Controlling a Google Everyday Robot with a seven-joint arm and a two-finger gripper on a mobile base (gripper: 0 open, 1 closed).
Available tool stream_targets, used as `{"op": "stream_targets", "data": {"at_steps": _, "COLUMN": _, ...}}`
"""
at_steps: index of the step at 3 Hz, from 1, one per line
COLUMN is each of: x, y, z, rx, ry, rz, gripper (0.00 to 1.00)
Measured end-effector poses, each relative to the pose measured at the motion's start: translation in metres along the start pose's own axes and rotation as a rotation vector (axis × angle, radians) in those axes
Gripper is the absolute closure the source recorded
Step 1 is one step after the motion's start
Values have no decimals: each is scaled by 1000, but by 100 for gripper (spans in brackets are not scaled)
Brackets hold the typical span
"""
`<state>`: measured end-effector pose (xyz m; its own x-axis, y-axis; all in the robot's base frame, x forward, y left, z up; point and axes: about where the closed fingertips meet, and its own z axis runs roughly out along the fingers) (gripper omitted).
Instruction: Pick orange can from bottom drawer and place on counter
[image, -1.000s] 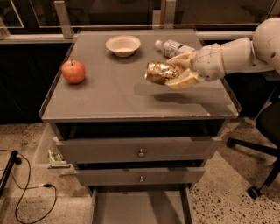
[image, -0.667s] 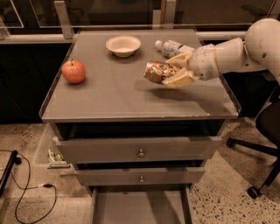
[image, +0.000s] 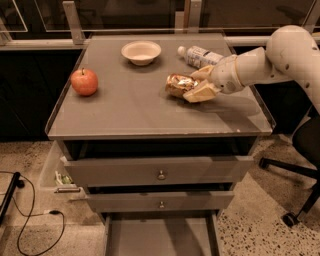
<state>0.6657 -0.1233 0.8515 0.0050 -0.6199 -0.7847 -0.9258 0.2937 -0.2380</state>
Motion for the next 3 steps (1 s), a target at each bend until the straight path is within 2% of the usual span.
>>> {"op": "stream_targets", "data": {"at_steps": 1, "x": 1, "y": 0, "z": 1, "rx": -1, "ry": 1, "rz": 7, "gripper": 81}}
{"op": "stream_targets", "data": {"at_steps": 3, "x": 1, "y": 0, "z": 1, "rx": -1, "ry": 1, "rz": 7, "gripper": 35}}
